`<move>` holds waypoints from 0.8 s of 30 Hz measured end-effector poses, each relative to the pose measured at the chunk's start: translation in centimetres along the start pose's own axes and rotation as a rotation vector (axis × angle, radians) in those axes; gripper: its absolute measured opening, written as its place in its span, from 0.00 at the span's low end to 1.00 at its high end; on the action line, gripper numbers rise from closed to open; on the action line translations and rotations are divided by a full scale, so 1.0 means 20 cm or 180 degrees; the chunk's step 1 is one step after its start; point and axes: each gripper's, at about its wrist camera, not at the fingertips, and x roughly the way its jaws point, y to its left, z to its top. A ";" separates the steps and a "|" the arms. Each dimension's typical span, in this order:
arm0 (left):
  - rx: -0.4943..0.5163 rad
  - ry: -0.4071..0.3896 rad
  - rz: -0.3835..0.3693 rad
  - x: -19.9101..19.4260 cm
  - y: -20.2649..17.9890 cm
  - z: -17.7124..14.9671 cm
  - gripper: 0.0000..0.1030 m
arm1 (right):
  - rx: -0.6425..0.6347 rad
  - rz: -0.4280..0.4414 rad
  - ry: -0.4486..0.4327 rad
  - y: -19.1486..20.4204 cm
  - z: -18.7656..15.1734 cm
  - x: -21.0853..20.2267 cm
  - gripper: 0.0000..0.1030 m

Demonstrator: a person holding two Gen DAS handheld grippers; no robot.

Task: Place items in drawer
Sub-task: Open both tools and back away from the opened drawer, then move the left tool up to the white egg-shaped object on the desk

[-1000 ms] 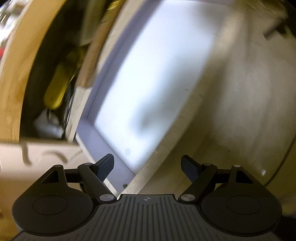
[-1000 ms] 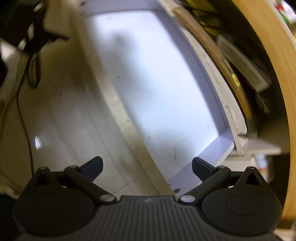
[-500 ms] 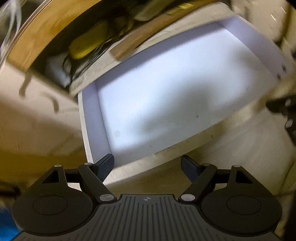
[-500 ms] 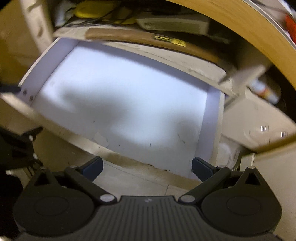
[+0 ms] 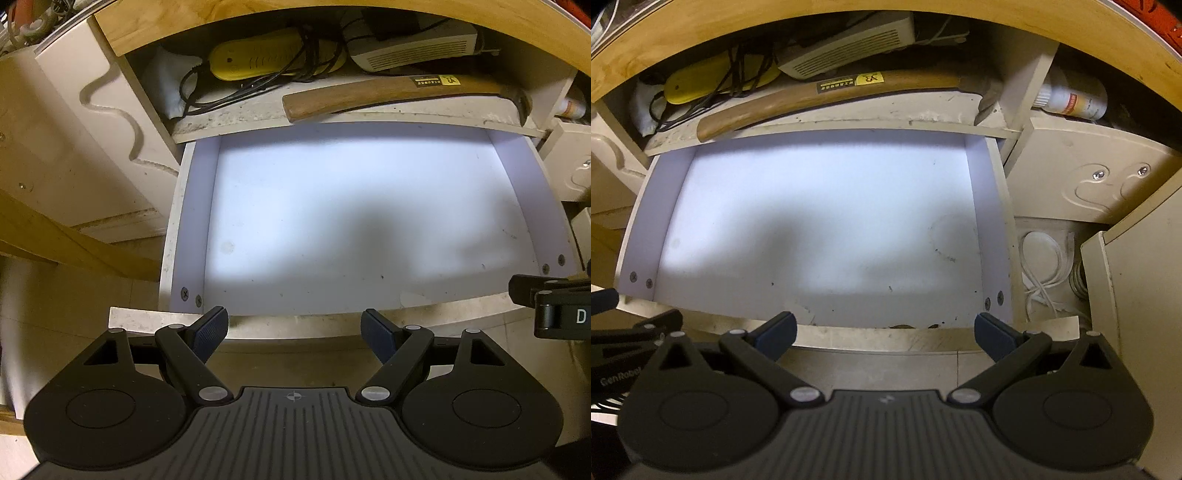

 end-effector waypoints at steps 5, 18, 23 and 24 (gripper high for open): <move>-0.0025 0.0014 0.0005 0.01 0.01 0.00 0.77 | 0.0123 -0.0021 -0.0013 0.01 -0.01 -0.02 1.00; -0.0104 -0.0242 0.0041 -0.06 0.01 0.07 0.77 | 0.0048 -0.0035 -0.0223 0.01 0.02 -0.08 1.00; -0.0116 -0.0582 0.0051 -0.16 0.02 0.12 0.77 | 0.0072 -0.0063 -0.0503 0.00 0.05 -0.16 1.00; -0.0104 -0.0641 0.0052 -0.17 0.02 0.13 0.77 | 0.0067 -0.0059 -0.0563 0.00 0.06 -0.17 1.00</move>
